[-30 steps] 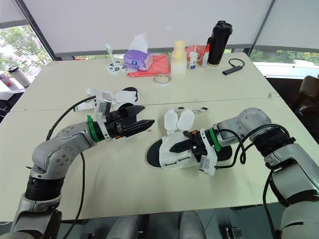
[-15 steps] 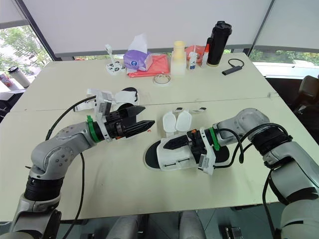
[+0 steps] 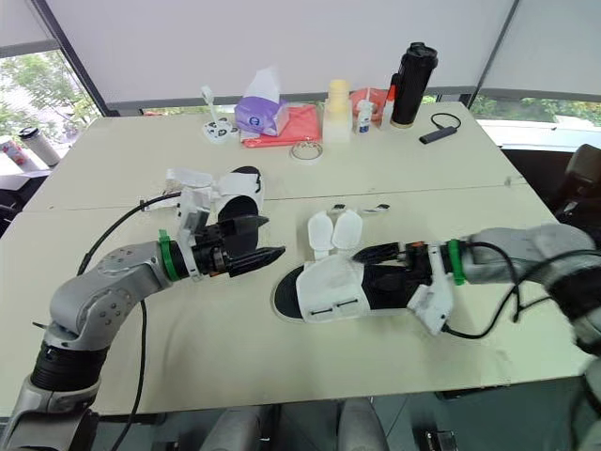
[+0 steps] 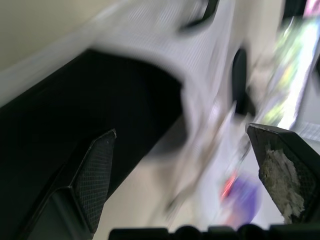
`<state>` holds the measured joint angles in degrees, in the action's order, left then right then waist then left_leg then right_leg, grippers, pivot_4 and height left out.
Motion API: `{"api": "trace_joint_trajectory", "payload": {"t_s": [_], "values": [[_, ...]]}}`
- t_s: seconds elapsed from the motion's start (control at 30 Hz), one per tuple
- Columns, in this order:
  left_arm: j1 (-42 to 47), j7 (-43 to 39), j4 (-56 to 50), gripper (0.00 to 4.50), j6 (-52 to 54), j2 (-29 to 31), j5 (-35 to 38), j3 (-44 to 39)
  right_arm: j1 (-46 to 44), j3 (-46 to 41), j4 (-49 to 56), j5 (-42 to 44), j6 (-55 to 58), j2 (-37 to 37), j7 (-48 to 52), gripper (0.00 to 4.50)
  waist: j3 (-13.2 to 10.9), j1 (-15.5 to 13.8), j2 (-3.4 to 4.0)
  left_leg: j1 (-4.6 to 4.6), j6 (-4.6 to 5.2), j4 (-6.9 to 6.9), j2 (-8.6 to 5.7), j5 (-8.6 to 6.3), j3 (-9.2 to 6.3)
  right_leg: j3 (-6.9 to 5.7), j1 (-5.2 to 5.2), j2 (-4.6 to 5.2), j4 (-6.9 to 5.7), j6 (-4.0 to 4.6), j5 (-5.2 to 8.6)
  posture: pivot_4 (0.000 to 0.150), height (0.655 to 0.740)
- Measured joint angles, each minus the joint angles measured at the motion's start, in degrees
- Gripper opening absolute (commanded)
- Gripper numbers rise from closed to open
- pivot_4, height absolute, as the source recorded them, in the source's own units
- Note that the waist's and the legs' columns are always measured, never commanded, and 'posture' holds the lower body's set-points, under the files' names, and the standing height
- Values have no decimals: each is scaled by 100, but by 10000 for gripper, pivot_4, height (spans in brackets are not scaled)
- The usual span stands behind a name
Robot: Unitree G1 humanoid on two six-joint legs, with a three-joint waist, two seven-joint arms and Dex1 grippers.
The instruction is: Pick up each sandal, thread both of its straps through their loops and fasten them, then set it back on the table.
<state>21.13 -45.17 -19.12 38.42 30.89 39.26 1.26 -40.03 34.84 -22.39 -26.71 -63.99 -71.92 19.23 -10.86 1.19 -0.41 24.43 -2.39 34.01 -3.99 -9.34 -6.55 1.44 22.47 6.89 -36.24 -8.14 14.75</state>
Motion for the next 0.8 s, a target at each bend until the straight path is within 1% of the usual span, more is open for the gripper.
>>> {"api": "trace_joint_trajectory", "payload": {"t_s": [0.03, 0.07, 0.13, 0.2, 0.23, 0.27, 0.3, 0.37, 0.43, 0.47, 0.5, 0.53, 0.7, 0.8], "values": [[-38, -45, 14, 45000, -74, 5, -76, 35, 196, -42, 150, 609, 401, -142, 416, 44491, 0, 1, 0, -3, 3, 1, 5, -2, -1, 0, -3, 0, 1, 1, 1, 1500, 7296], [-60, -97, 30, 45000, -197, 7, -214, 109, 516, -143, 457, 1556, 1068, -304, 989, 44491, 0, 6, 0, -4, 6, 1, 13, -4, -1, 1, -3, 1, 1, 3, 2, 1500, 7296], [-120, -175, 50, 45000, -395, 4, -396, 254, 963, -395, 983, 2871, 2176, -435, 1748, 44491, 2, 20, 4, -7, 12, 2, 39, -8, 5, 4, -1, 0, 2, 11, 7, 1500, 7296], [-295, -266, 52, 45000, -665, -1, -599, 361, 1531, -863, 1900, 4493, 3838, -686, 2155, 44491, 5, 10, 19, -3, 19, 1, 45, -13, 8, 6, 7, 0, 1, 16, 10, 1500, 7296], [-387, -314, 67, 42451, -774, 3, -701, 425, 1729, -1118, 2328, 5162, 4587, -827, 2233, 44826, 5, -1, 24, -3, 23, 1, 47, -16, 9, 6, 8, 0, 0, 19, 13, 1500, 7296], [-453, -341, 73, 39623, -857, 4, -775, 467, 1834, -1342, 2632, 5634, 5114, -904, 2268, 45000, 5, -5, 23, -2, 23, 1, 49, -16, 9, 5, 10, -3, 1, 21, 14, 1500, 7296], [-513, -386, 86, 36398, -988, 3, -889, 520, 2096, -1726, 3104, 6363, 5897, -1056, 2269, 45000, 5, -34, 24, 2, 23, 1, 50, -18, 9, 4, 13, -3, 1, 24, 16, 1500, 7296], [-611, -503, 100, 25855, -1220, 71, -1065, 567, 2541, -2331, 3768, 7369, 6881, -1143, 2197, 45000, 6, -55, 20, 4, 23, 1, 53, -20, 8, 0, 10, -3, 7, 29, 19, 1500, 7296], [-746, -628, 108, 15593, -1400, 149, -1191, 621, 2872, -2820, 4256, 8139, 7718, -978, 1908, 45000, 6, -64, 20, 8, 23, 2, 53, -21, 15, 1, 10, 0, 14, 29, 19, 1500, 7296], [-779, -685, 116, 10874, -1466, 156, -1244, 630, 2961, -3008, 4398, 8392, 8048, -846, 1747, 45000, 6, -67, 20, 11, 23, 2, 52, -21, 17, 1, 11, 2, 18, 29, 19, 1500, 7296], [-798, -740, 136, 4794, -1546, 164, -1278, 635, 3029, -3193, 4516, 8610, 8334, -672, 1579, 45000, 5, -69, 18, 13, 22, 5, 52, -21, 19, 1, 10, 3, 20, 29, 19, 1500, 7296], [-799, -787, 169, 310, -1616, 171, -1317, 637, 3050, -3317, 4612, 8756, 8569, -500, 1429, 45000, 5, -72, 18, 14, 22, 7, 52, -22, 21, 1, 10, 3, 22, 29, 19, 1500, 7296], [-797, -1087, 334, 310, -1766, 256, -1491, 752, 2864, -3574, 4832, 8991, 9441, 321, 890, 45000, 5, -69, 17, 20, 23, 7, 52, -22, 25, -1, 17, 3, 24, 29, 18, 1500, 7296], [-797, -1263, 393, 310, -1775, 261, -1559, 967, 2734, -3656, 4943, 8911, 9772, 572, 761, 45000, 5, -68, 16, 29, 23, 6, 52, -22, 28, -3, 23, 2, 26, 29, 18, 1500, 7296]]}}
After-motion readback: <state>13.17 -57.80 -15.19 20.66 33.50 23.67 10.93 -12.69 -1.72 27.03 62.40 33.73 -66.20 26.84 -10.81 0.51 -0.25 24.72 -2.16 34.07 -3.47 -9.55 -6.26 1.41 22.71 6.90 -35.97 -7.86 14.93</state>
